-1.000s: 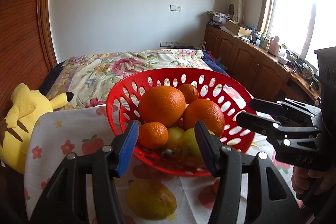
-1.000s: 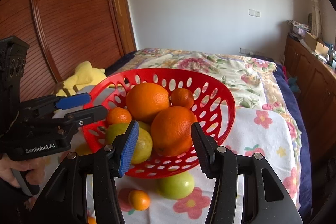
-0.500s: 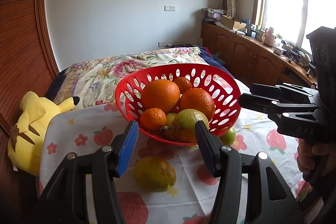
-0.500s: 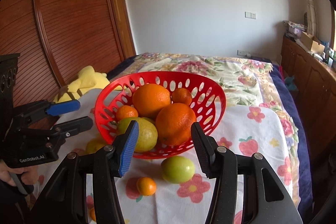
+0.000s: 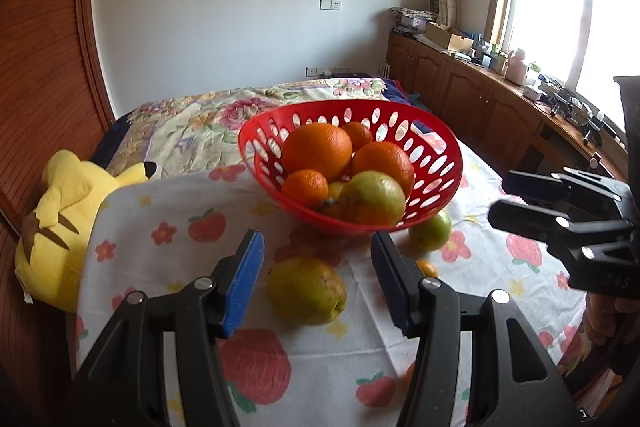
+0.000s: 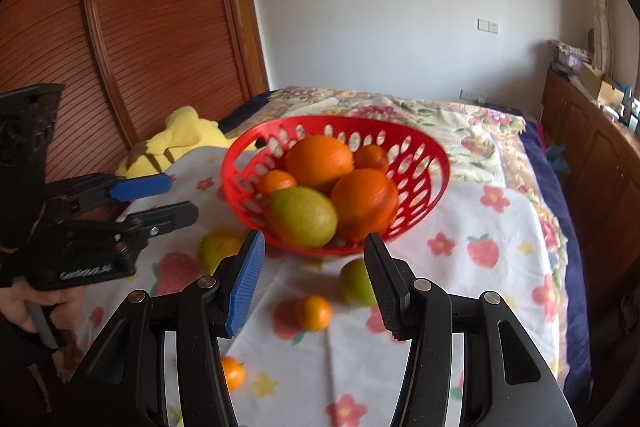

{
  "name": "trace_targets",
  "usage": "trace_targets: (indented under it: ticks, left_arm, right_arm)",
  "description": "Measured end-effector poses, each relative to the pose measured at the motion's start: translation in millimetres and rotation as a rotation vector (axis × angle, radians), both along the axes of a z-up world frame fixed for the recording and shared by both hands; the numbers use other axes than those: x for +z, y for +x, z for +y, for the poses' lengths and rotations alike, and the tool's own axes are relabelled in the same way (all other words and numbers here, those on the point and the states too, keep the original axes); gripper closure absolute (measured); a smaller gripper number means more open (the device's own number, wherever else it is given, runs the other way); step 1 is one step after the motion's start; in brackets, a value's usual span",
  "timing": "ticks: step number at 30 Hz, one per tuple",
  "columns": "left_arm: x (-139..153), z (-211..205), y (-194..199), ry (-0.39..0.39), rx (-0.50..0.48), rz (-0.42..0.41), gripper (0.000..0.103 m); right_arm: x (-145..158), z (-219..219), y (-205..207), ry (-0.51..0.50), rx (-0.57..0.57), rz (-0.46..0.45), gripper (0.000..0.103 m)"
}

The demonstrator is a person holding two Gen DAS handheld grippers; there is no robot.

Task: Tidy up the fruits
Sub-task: 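Move both tools back toward the loose fruits on the table, then grasp the yellow pear with the left tool while the right tool grasps an orange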

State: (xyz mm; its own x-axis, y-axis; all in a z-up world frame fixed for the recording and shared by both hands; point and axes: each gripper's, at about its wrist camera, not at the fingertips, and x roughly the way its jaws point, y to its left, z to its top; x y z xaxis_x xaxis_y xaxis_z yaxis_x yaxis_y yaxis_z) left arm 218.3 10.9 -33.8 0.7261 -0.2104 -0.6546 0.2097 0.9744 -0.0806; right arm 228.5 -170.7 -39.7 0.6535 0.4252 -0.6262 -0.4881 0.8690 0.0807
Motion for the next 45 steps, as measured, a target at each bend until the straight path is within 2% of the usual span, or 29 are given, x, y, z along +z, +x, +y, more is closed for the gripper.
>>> trace_targets:
  ticks: [13,29,39,45]
  left_arm:
    - [-33.8,14.3,-19.5,-0.023,0.019,0.058,0.047]
    - [-50.0,18.7,-31.2,-0.039,0.021,0.057,0.047]
    - [-57.7,13.0,-24.6,-0.02,0.001,0.075,0.047]
    - [-60.8,17.4,-23.6,-0.018,0.009,0.08,0.047]
  right_arm:
    - [-30.6,9.8,-34.0,-0.041,0.003,0.011,0.05]
    - [-81.7,11.0,-52.7,-0.028,0.021,0.121,0.051]
    - [-89.7,23.6,-54.4,0.014,0.057,0.163,0.051]
    - [-97.5,39.2,-57.8,-0.016,0.105,0.176,0.052]
